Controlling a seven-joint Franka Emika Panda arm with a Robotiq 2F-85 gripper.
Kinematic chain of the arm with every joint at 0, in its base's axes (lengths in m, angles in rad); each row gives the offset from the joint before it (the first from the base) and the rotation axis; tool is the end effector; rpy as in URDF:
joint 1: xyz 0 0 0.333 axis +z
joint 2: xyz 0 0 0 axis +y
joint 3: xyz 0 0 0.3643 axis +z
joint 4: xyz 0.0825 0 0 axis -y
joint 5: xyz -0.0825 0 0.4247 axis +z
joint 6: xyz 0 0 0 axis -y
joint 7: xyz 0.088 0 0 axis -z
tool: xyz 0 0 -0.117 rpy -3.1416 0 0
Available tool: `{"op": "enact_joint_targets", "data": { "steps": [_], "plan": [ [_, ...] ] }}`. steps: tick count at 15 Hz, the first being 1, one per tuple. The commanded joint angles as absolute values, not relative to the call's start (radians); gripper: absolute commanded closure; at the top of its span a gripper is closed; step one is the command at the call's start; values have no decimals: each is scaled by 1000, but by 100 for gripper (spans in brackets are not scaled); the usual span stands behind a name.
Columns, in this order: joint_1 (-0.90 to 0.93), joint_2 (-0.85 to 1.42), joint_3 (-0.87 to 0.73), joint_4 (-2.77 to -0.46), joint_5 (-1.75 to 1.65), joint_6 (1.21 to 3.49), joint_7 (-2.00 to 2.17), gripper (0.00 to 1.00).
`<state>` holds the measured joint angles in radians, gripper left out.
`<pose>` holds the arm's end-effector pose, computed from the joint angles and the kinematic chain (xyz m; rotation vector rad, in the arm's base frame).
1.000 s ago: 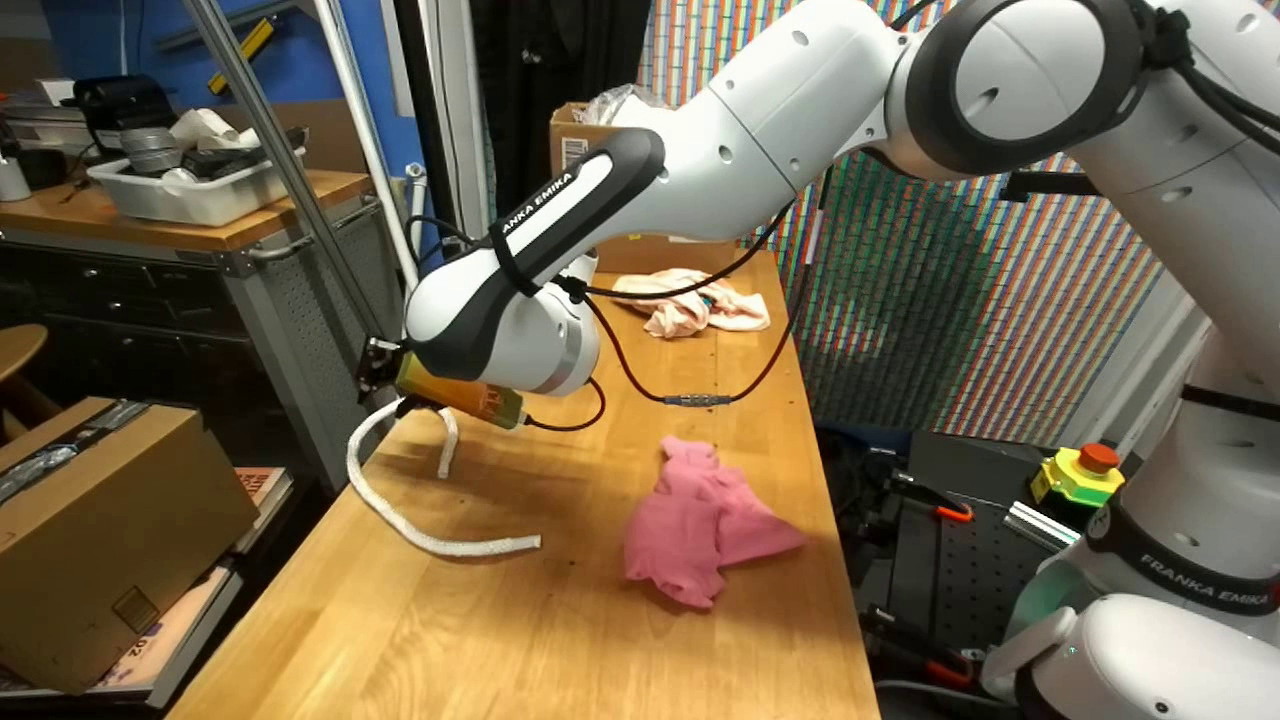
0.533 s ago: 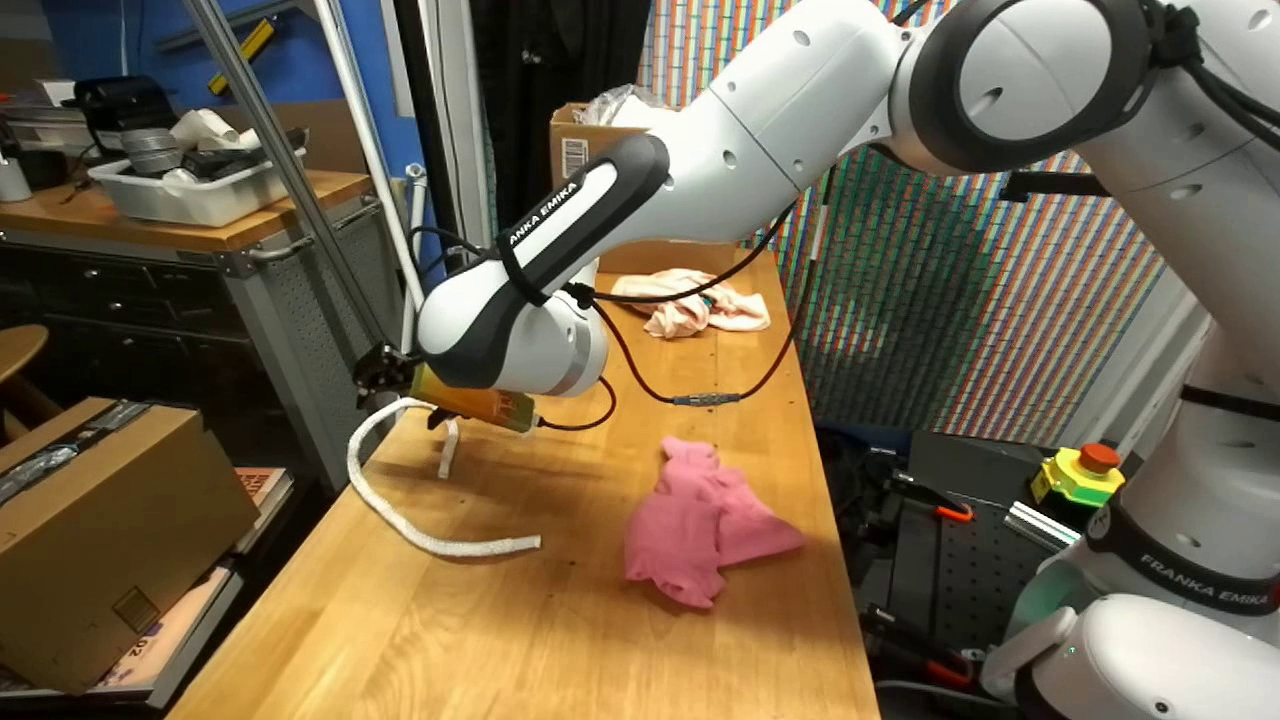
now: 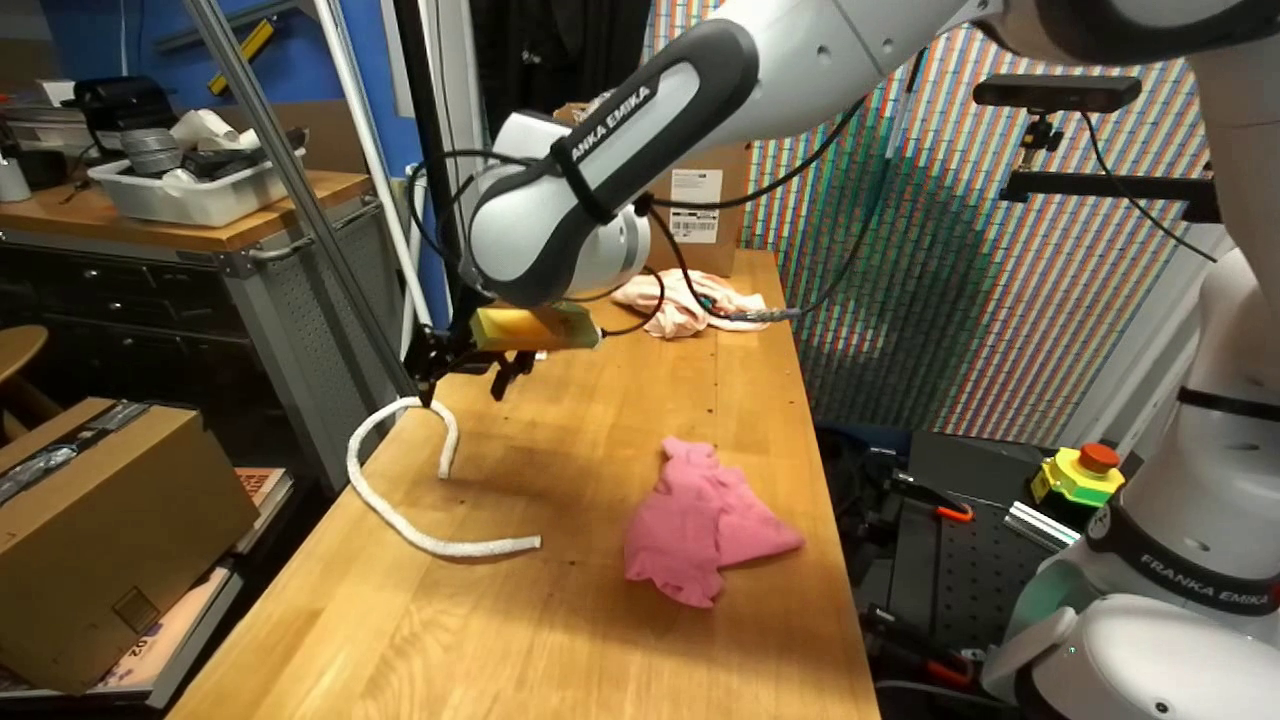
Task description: Separate the clothes, rope and plush toy on the table
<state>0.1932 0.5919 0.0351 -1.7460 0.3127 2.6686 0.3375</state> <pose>0.7380 0.1602 0.2710 -2.7818 0.5262 -0.3661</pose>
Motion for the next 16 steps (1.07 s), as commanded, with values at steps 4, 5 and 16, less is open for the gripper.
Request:
{"op": "enact_joint_targets", "data": {
  "steps": [4,5,16],
  "plan": [
    [170,225,27,-1870,103,2110,307,0],
    [156,175,34,-1884,105,2014,277,0],
    [-38,-332,-87,-2348,77,1923,-174,0]
  ]
}}
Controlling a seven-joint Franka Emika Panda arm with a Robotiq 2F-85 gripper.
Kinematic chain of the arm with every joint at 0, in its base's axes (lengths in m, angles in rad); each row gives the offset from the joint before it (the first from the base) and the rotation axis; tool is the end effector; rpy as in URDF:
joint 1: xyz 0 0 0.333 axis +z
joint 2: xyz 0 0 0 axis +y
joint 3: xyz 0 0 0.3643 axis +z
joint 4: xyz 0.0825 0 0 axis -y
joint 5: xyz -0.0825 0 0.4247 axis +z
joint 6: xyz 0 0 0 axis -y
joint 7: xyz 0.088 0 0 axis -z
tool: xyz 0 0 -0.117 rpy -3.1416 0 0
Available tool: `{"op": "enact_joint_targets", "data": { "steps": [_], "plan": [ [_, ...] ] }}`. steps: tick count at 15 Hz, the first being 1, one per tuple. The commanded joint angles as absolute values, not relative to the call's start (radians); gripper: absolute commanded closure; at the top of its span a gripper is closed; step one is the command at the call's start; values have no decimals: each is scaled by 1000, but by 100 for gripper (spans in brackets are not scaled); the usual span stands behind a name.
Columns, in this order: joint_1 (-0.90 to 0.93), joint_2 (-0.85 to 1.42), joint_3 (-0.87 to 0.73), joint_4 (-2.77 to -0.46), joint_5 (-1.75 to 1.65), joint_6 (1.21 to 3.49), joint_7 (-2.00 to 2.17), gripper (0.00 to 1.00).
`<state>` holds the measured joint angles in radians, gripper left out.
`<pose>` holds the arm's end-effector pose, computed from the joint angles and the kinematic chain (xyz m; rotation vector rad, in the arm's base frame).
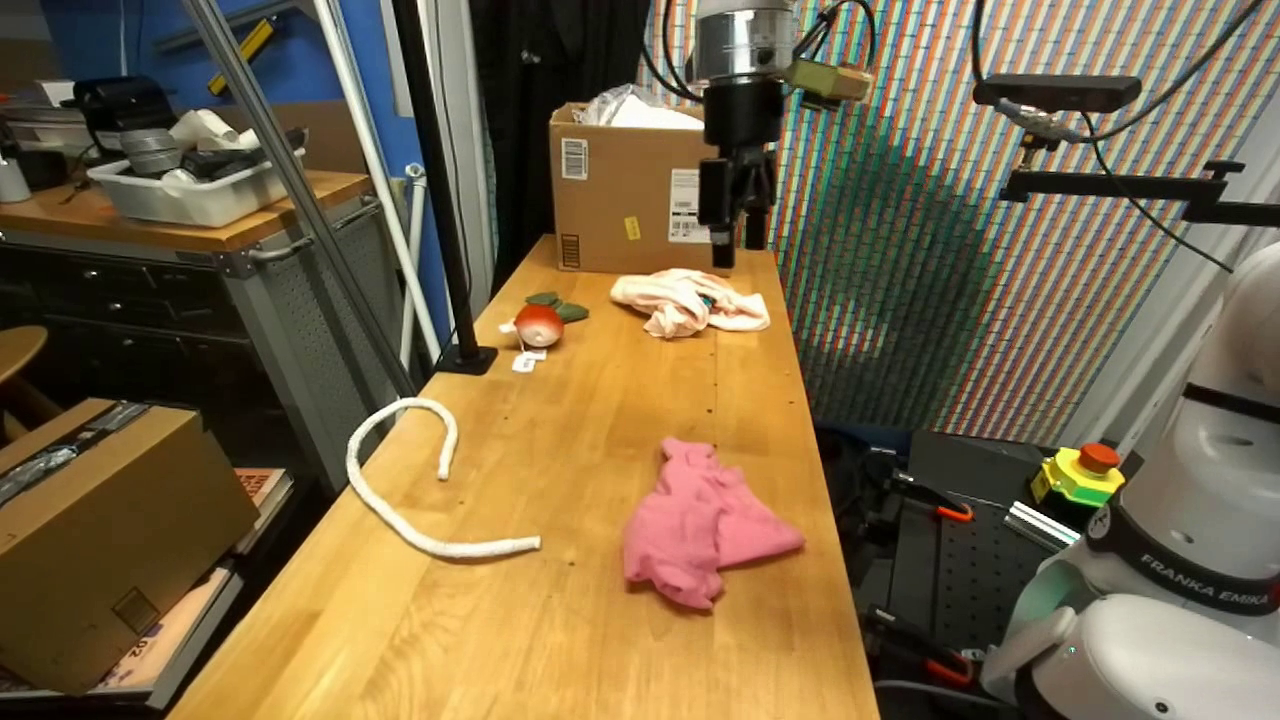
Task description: Separate the clothes, rope and plush toy on the table
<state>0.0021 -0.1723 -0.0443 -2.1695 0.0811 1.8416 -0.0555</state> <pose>0.5084 -0.0150 0.4765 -3.0415 0.0202 0.2311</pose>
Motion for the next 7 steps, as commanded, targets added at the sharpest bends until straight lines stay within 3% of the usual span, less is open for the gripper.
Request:
{"op": "enact_joint_targets", "data": {
  "steps": [1,7],
  "plan": [
    [-51,-357,-103,-2380,72,1935,-209,0],
    [-77,-380,-156,-2409,80,1915,-282,0]
  ]
}}
